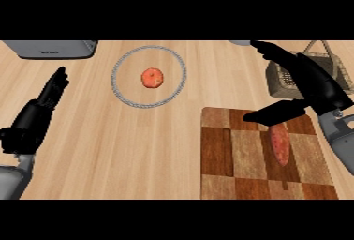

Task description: Pick the sweet potato from the cutting board and place it in the basket

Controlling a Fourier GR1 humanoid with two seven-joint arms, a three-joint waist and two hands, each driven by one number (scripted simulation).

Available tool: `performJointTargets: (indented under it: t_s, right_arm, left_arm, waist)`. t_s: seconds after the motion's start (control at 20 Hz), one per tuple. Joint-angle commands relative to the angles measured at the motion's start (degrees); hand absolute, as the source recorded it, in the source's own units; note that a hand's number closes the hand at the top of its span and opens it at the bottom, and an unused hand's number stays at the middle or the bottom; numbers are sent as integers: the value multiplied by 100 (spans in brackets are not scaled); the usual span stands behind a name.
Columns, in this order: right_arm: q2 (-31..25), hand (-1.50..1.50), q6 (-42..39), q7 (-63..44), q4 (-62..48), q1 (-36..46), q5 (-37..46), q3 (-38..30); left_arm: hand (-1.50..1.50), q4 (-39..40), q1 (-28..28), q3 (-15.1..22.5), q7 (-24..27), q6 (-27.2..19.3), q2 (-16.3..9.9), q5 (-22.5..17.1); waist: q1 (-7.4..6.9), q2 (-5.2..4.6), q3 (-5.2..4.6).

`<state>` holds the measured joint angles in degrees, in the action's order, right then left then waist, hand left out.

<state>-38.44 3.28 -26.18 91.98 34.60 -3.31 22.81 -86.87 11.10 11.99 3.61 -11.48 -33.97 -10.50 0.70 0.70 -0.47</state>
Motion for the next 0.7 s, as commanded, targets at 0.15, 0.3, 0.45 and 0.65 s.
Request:
performJointTargets:
  t_s: [0.15, 0.3, 0.45, 0.65]
  right_arm:
    - [-1351, -150, -2808, -1180, 193, 925, -712, 507]
    - [-1565, -150, -3866, -1531, -228, 1433, -1405, 395]
    - [-1572, -150, -4402, -1568, -503, 1386, -1641, 259]
    - [-1453, -150, -4982, -1808, -800, 1463, -1604, 287]
  left_arm:
    - [0, -28, 154, 105, -90, -12, 121, 97]
    - [0, 193, 274, 86, 107, 57, 194, 139]
    - [0, 63, 301, 102, -147, -59, 269, 292]
    - [0, -99, 18, -20, -116, 169, 254, 176]
  waist:
    - [-74, -32, 17]
    - [-134, -91, 17]
    - [-101, -74, 40]
    - [-141, -70, 42]
